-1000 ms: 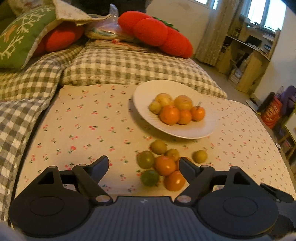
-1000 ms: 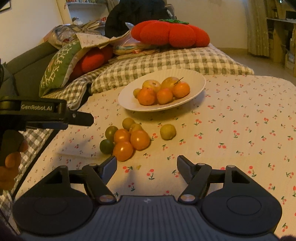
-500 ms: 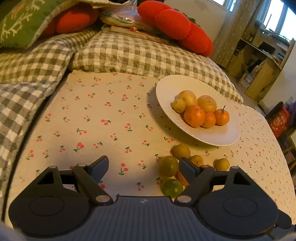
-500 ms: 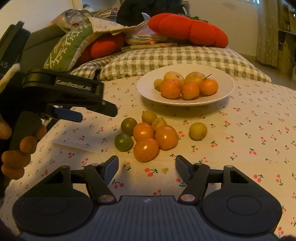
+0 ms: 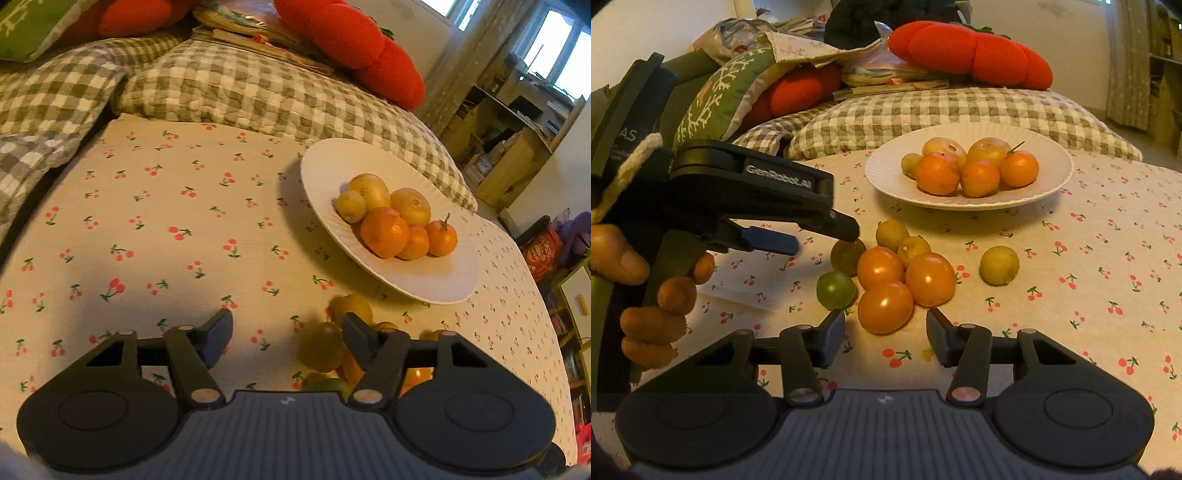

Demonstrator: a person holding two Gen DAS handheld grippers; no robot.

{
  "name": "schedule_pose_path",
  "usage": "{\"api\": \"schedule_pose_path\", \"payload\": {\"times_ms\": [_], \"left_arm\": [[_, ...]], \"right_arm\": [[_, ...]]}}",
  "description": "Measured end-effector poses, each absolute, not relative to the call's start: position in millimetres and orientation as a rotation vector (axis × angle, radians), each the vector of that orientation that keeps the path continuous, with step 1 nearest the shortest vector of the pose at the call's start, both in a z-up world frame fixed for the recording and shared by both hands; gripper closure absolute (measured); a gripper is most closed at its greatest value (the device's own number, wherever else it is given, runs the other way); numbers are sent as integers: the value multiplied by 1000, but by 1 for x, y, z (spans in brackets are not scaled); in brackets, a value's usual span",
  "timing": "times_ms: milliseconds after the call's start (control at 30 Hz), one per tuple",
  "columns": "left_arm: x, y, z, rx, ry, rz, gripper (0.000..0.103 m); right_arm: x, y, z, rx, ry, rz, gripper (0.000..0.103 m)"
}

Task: Organize fruits
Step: 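Move both open grippers back to the fruit pile on the sheet, then grasp an olive-green fruit with the left gripper while the right gripper grasps an orange fruit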

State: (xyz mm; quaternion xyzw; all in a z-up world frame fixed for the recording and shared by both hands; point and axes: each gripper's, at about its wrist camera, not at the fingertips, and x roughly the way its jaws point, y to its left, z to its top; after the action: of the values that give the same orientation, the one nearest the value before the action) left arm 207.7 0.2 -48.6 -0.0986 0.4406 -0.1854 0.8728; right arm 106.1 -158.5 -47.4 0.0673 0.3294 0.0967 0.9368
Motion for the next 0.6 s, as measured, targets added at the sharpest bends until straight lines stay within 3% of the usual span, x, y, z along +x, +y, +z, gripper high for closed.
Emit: {"api": "schedule_pose_path", "payload": {"times_ms": [200,600], "left_arm": [[207,-8,-51,-182,904,-405,52],[199,-25,-55,-35,865,-387,68]], "right_arm": [[112,-157,-48,135,669,204,59],[116,-156,-49,134,664,208,72]]}}
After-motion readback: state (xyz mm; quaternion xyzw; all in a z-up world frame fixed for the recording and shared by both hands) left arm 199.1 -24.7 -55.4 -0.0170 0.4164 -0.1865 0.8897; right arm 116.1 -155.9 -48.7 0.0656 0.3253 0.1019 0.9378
